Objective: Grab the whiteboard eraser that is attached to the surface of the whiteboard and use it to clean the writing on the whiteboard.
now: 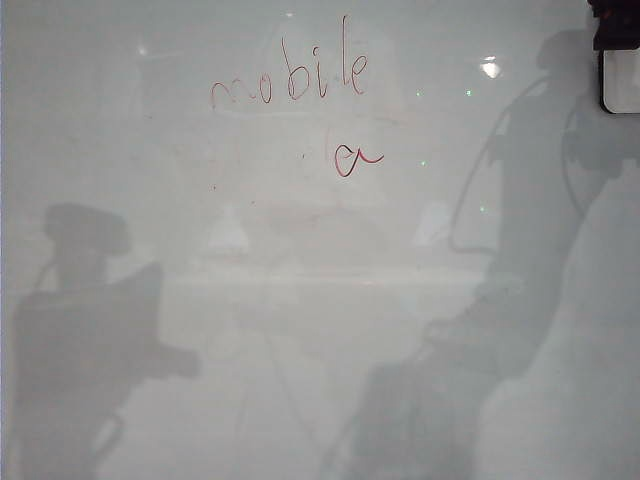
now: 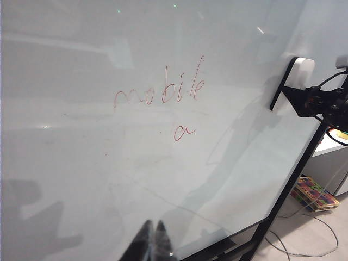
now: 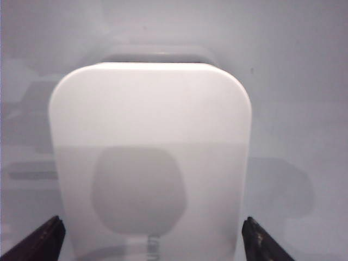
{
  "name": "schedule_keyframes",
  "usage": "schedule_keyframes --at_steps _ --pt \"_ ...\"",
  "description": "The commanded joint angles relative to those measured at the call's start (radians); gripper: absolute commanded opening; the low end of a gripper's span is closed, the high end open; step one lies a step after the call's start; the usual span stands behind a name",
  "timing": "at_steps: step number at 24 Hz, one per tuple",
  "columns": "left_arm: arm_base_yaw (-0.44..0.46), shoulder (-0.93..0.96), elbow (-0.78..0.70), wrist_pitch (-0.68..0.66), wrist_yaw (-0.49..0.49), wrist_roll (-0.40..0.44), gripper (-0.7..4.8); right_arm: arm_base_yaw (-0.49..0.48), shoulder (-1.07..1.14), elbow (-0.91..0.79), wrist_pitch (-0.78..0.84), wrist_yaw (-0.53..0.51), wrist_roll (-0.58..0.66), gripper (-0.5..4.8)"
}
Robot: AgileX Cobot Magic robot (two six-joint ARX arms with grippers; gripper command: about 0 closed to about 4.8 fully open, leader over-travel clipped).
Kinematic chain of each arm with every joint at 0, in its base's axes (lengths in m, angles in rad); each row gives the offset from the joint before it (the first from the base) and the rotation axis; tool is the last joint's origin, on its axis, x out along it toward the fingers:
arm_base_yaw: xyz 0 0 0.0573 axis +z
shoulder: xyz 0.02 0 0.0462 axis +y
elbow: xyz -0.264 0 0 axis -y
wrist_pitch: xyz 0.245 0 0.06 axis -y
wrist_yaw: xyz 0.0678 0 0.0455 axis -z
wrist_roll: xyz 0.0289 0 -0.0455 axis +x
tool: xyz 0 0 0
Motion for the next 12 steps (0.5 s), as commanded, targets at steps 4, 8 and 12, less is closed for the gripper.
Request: schedule_keyframes --at_steps 4,8,12 --pt "0.001 0.000 0.006 0.013 0.003 0.001 -0.05 0.000 0.026 0.015 0.021 0.002 -0.003 4.04" --pt "0.001 0.000 0.006 0.013 0.003 0.001 -0.05 0.000 0.026 0.016 0.037 0.002 -0.003 3.57" --pt "0.001 0.000 0.006 0.013 0.003 0.001 -0.05 0.000 0.027 0.016 0.038 0.002 -0.003 3.21"
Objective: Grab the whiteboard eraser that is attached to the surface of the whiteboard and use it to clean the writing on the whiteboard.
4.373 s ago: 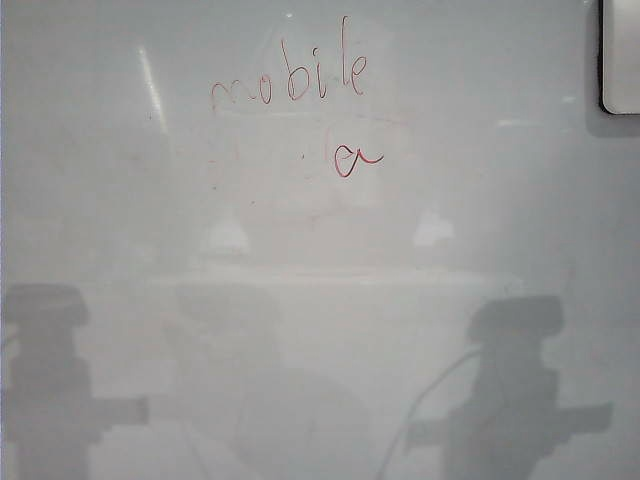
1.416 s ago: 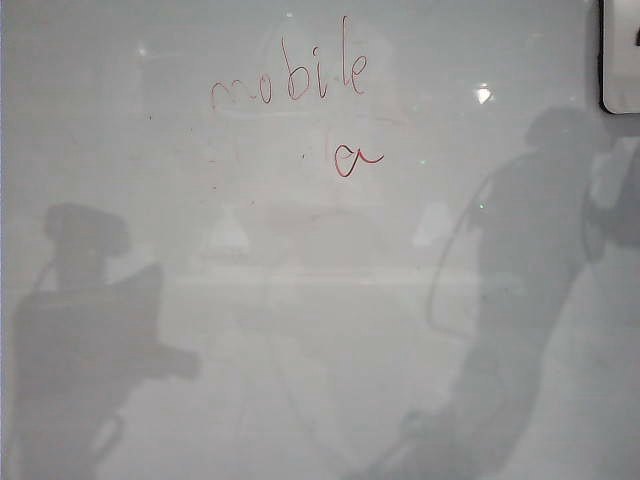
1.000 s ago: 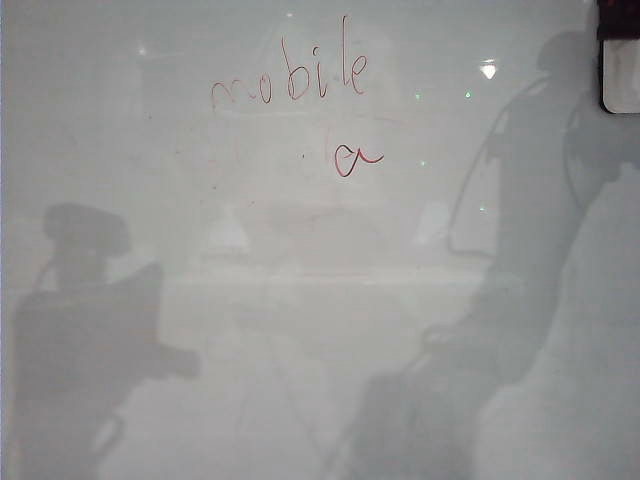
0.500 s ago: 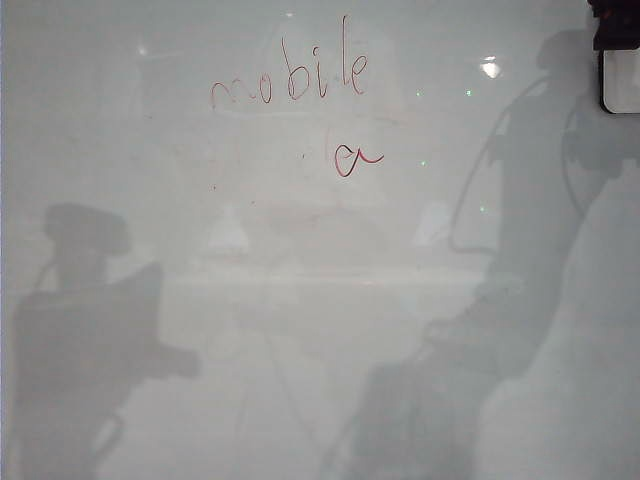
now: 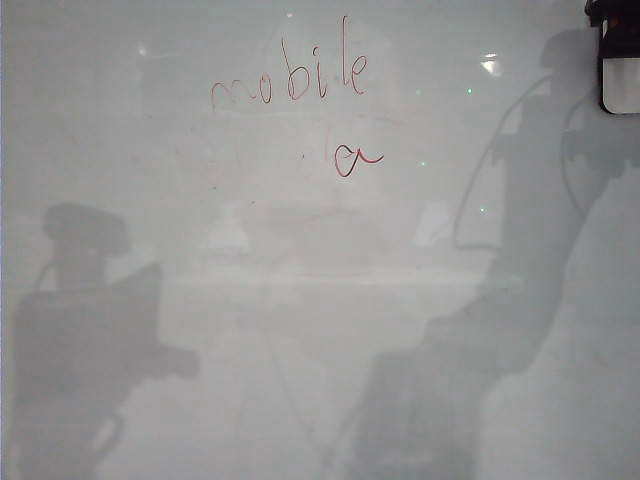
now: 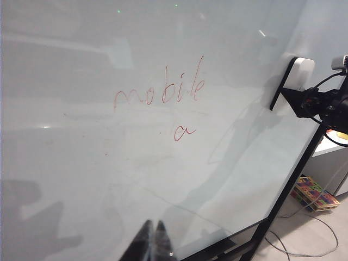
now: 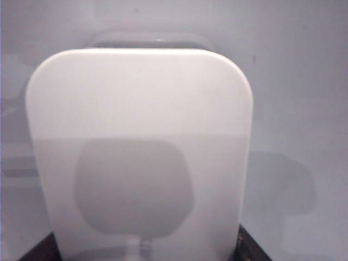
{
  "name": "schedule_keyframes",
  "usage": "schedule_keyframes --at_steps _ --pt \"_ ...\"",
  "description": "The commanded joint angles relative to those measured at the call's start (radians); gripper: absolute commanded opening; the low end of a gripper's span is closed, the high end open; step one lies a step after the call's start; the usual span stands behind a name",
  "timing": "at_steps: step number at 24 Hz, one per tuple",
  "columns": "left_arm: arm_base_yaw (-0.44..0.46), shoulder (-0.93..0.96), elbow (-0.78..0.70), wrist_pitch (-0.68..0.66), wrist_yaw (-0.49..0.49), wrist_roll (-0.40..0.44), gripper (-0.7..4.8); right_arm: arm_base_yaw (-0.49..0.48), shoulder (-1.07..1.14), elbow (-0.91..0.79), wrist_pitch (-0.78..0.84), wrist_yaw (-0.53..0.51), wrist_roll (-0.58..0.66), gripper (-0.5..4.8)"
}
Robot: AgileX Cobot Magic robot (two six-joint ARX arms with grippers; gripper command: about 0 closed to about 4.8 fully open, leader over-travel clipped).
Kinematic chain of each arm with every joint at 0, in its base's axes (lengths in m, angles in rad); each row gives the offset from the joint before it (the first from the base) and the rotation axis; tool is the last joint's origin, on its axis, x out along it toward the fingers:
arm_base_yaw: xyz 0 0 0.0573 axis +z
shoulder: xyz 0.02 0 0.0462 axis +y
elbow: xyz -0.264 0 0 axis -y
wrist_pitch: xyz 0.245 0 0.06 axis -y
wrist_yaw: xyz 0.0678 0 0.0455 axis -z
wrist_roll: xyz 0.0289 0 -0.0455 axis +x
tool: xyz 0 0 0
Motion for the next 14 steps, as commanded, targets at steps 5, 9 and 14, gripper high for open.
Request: schedule_keyframes --at_steps 5,9,14 --pt "0.001 0.000 0.006 0.013 0.003 0.001 -0.05 0.016 -0.023 0.009 0.010 -0.002 -0.002 2.81" --pt "0.001 0.000 0.006 0.012 0.002 0.001 -0.05 0.078 -0.124 0.009 -0.126 -0.002 -0.027 2.41" --pt "0.001 0.000 0.006 0.012 0.006 0.001 -0.05 0.317 -0.225 0.027 -0.290 0.158 -0.129 2.41"
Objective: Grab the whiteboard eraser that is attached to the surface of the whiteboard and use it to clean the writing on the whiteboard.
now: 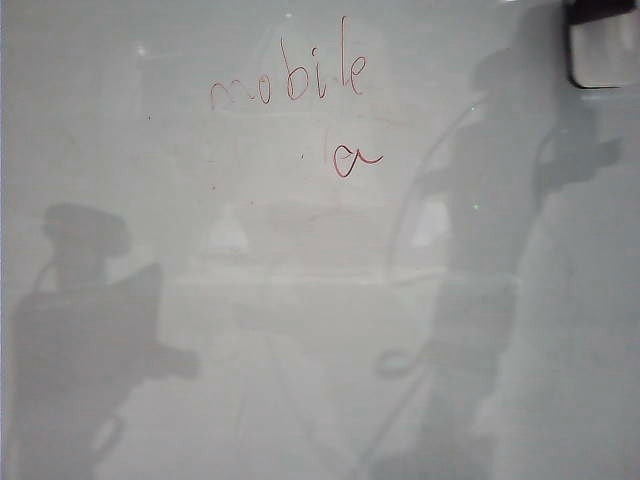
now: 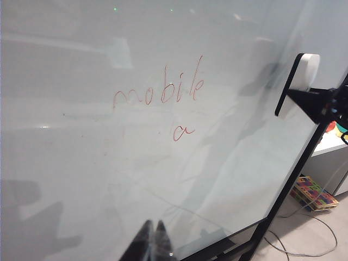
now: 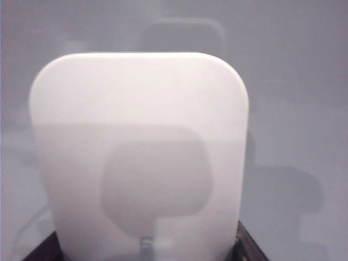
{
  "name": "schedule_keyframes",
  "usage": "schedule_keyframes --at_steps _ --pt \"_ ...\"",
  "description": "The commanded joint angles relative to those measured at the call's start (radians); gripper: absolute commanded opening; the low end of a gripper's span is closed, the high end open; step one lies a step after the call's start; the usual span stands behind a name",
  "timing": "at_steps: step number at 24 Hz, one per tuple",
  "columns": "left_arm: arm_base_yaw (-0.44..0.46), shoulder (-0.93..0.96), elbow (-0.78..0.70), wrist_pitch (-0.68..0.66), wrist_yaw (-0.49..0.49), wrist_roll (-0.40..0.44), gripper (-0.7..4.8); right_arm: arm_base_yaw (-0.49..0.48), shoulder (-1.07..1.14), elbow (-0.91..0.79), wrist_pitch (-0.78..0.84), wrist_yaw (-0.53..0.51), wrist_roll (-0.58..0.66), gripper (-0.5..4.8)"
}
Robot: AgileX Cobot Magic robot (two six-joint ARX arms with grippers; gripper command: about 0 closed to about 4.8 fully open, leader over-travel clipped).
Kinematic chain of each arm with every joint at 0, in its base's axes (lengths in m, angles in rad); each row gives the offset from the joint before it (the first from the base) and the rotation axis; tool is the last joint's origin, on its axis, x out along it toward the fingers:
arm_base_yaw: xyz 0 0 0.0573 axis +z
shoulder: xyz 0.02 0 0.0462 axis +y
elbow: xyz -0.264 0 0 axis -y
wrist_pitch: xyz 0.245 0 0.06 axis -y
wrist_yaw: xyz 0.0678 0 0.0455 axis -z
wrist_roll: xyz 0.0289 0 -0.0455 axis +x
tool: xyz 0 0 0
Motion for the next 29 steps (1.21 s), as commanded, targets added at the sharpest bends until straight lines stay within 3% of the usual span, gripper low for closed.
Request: schedule_keyframes --at_steps 1,4,6,7,9,13,20,26,29 --pt "0.001 0.000 0.006 0.012 0.005 0.001 -0.05 0.191 -0.018 0.051 -0.081 0.198 -0.132 2.41" --pt "0.001 0.000 0.006 0.012 0.005 0.001 -0.05 0.417 0.052 0.125 -0.091 0.405 -0.301 2.41" --pt "0.001 0.000 0.006 0.011 0.005 0.000 -0.05 0.478 0.115 0.174 -0.092 0.435 -0.399 2.42" --pt "0.001 0.000 0.006 0.010 0.005 0.001 -0.05 0.532 0.200 0.244 -0.093 0.478 -0.494 2.42" --pt "0.001 0.000 0.006 0.010 0.005 0.001 -0.05 0.572 0.308 0.346 -0.093 0.560 -0.570 2.42" --pt "0.001 0.000 0.006 0.010 0.005 0.001 -0.05 0.575 0.477 0.518 -0.105 0.591 -0.590 2.42" --pt "0.001 0.000 0.006 0.010 0.001 0.001 -0.05 0.575 0.596 0.566 -0.113 0.594 -0.566 2.42" --pt "0.001 0.000 0.006 0.013 0.002 0.001 -0.05 0.581 0.694 0.573 -0.100 0.565 -0.363 2.42" --pt "0.001 0.000 0.006 0.022 0.001 0.001 -0.05 0.601 0.757 0.611 -0.062 0.525 -0.331 2.42"
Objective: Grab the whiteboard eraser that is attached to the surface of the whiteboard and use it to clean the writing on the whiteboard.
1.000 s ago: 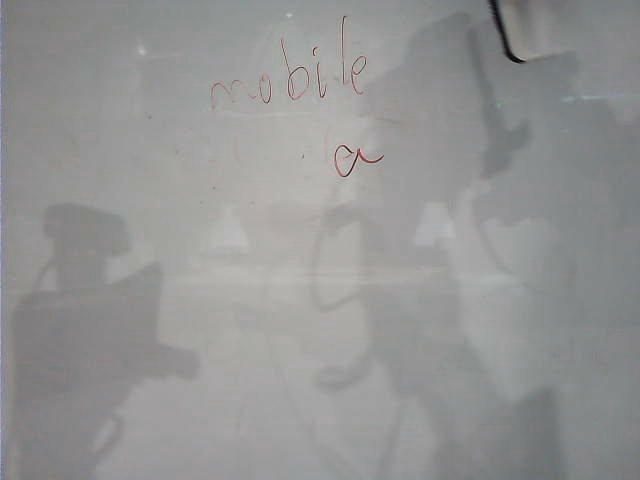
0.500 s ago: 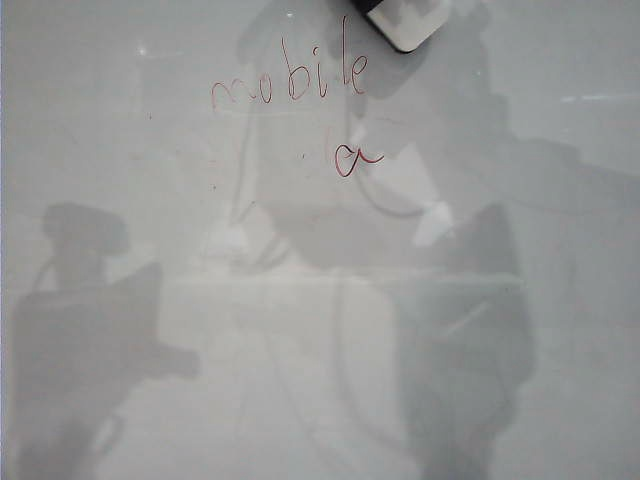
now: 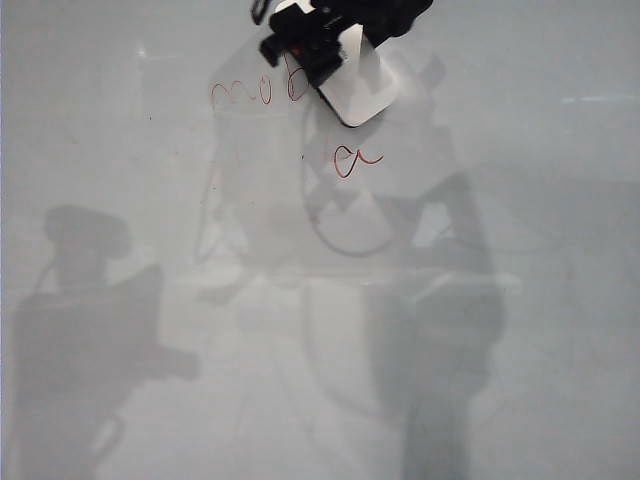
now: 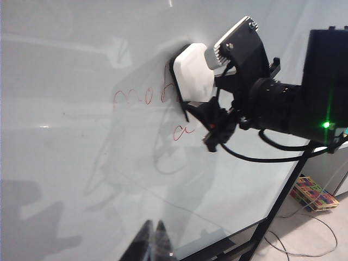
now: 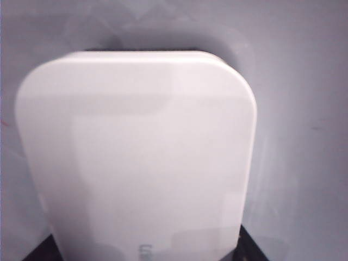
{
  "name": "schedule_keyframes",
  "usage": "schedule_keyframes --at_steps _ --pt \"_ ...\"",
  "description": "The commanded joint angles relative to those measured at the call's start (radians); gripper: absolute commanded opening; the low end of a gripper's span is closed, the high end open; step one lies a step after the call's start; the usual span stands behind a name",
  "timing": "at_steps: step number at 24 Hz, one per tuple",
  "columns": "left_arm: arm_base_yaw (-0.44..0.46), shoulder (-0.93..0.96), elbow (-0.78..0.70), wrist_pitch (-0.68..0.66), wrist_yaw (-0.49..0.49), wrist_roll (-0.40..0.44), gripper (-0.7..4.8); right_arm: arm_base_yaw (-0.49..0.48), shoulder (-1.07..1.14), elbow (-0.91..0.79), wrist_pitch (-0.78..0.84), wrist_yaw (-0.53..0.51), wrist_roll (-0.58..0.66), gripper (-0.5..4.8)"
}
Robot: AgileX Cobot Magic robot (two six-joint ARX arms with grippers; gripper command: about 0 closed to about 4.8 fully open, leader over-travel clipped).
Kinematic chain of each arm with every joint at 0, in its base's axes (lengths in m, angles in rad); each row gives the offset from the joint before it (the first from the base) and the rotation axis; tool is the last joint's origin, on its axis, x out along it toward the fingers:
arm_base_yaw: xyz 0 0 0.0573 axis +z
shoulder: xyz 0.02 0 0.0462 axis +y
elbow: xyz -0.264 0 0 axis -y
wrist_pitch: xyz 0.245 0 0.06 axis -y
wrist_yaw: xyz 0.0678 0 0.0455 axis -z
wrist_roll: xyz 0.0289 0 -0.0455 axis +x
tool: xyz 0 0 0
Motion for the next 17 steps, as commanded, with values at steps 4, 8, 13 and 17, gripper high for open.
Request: schedule_keyframes --at_steps 4,8,13,17 --pt "0.000 0.000 0.006 0.028 -0.026 0.002 -0.05 0.038 0.150 0.125 0.077 -0.086 0.033 2.42" --pt "0.000 0.000 0.006 0.028 -0.059 0.001 -0.05 0.065 0.233 0.199 0.135 -0.088 0.037 2.42" --pt "0.000 0.000 0.006 0.028 -0.062 0.001 -0.05 0.078 0.262 0.205 0.111 -0.129 0.037 2.42" --pt "0.000 0.000 0.006 0.028 -0.085 0.002 -0.05 0.075 0.259 0.205 0.074 0.068 0.037 2.42"
